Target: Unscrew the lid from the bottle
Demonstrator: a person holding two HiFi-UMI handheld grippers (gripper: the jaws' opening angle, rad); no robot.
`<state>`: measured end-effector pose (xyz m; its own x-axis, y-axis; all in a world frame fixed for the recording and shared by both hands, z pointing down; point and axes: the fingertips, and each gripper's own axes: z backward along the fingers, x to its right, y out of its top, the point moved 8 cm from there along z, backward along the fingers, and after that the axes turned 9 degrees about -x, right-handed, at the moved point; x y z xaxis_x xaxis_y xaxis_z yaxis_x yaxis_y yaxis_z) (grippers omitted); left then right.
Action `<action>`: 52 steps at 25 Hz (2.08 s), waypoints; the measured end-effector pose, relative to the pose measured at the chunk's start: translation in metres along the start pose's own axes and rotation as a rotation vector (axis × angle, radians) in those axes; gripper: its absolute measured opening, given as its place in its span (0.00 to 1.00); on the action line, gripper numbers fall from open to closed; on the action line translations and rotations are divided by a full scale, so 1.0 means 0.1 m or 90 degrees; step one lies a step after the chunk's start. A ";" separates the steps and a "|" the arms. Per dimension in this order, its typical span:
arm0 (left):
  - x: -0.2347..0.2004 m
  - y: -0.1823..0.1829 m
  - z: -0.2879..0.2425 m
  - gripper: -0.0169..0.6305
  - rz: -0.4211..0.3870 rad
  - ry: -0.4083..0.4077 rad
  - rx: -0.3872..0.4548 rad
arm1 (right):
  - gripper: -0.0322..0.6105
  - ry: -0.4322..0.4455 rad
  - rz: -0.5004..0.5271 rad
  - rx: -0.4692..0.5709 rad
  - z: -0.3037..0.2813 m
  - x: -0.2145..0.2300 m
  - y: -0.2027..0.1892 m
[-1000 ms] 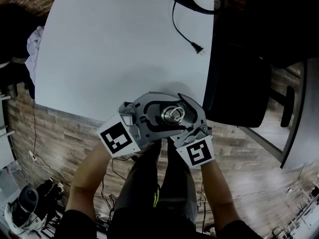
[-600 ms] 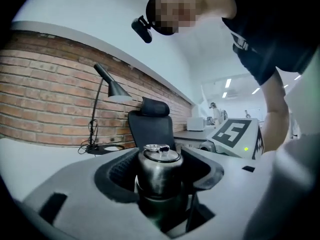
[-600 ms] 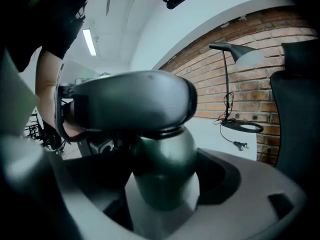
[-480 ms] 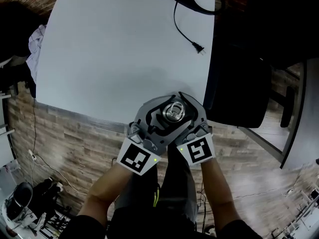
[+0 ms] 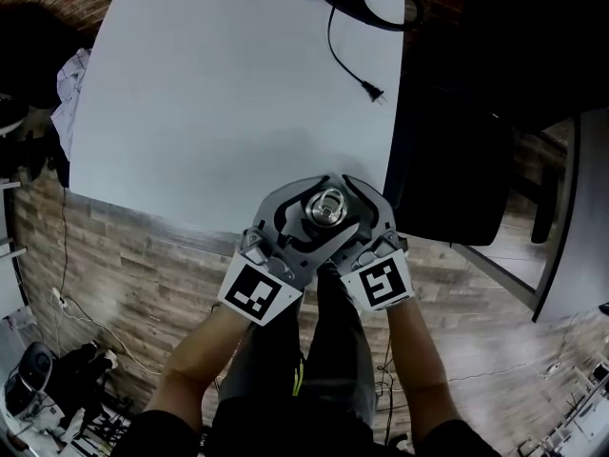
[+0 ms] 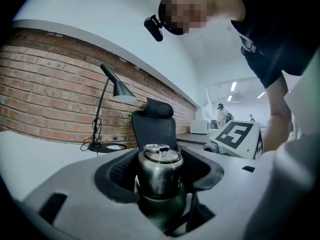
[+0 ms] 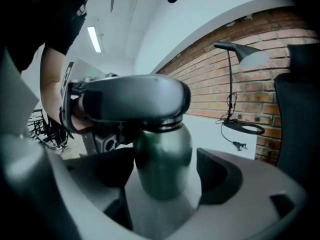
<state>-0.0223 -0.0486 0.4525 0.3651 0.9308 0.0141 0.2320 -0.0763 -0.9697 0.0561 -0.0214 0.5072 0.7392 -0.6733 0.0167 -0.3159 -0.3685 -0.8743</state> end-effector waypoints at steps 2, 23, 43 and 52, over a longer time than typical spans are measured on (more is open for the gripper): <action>-0.01 0.01 -0.01 0.45 0.000 0.004 0.001 | 0.63 -0.003 -0.006 -0.006 0.07 0.01 -0.04; 0.03 0.14 -0.01 0.45 0.071 0.050 -0.002 | 0.63 -0.027 -0.006 -0.040 0.57 0.04 -0.06; 0.16 0.93 0.56 0.45 0.052 0.103 0.023 | 0.23 -0.117 -0.050 -0.038 1.48 0.00 0.27; 0.10 1.26 1.02 0.45 0.050 0.160 0.045 | 0.07 -0.169 -0.035 -0.005 1.79 0.09 0.54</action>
<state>-0.0816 -0.0122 0.3054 0.5943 0.8042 -0.0108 0.1336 -0.1120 -0.9847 0.1526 0.0678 0.3733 0.8847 -0.4616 -0.0647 -0.2752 -0.4054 -0.8717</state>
